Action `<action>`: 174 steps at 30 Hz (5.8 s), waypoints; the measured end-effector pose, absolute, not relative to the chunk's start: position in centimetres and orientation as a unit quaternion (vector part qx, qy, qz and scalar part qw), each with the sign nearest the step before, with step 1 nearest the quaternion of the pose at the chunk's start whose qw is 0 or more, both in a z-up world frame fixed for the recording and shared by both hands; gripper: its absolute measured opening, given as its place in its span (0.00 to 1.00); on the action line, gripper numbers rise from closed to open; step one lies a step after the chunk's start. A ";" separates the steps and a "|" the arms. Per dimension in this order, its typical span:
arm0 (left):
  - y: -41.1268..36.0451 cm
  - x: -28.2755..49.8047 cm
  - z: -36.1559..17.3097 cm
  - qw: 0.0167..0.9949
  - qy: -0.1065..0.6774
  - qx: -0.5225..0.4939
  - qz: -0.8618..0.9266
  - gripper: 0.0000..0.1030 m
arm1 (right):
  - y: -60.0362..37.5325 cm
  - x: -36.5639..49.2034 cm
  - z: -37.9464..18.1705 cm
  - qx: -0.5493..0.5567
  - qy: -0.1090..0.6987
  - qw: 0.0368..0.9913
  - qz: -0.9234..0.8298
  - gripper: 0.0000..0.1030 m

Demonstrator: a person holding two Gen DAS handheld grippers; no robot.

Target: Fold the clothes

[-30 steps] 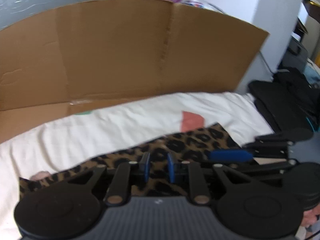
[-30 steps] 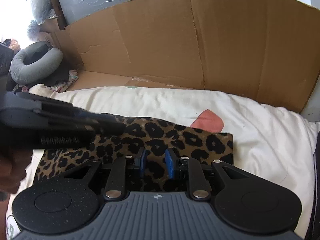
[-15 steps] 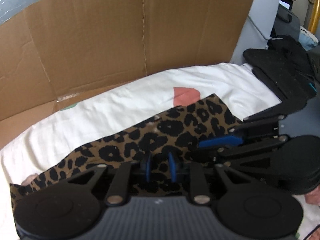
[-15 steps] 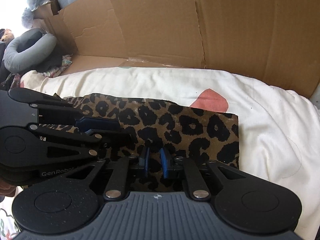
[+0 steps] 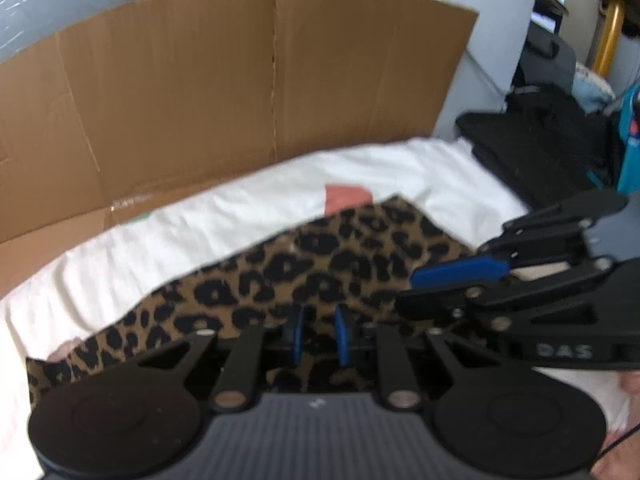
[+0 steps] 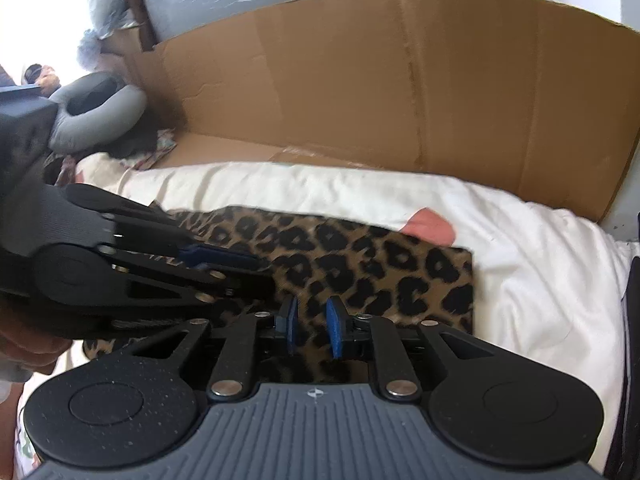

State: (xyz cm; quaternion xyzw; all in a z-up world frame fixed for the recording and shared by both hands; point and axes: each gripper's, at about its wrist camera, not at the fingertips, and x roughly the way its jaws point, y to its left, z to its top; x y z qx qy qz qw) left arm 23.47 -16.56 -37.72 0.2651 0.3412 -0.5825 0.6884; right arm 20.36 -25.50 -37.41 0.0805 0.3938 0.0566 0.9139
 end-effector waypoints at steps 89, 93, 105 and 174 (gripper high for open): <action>-10.6 19.2 -38.8 0.620 0.394 0.325 -0.596 0.19 | -28.0 12.5 -41.3 0.058 0.429 0.901 -0.016 0.33; -9.3 19.7 -39.0 0.628 0.403 0.332 -0.578 0.19 | -27.9 12.4 -41.4 0.058 0.428 0.902 -0.017 0.33; -5.6 22.4 -39.3 0.665 0.448 0.315 -0.509 0.06 | -27.8 12.3 -41.4 0.059 0.427 0.902 -0.022 0.33; -4.1 24.3 -36.2 0.695 0.442 0.280 -0.493 0.22 | -33.8 9.8 -43.1 0.450 0.412 0.790 -0.064 0.35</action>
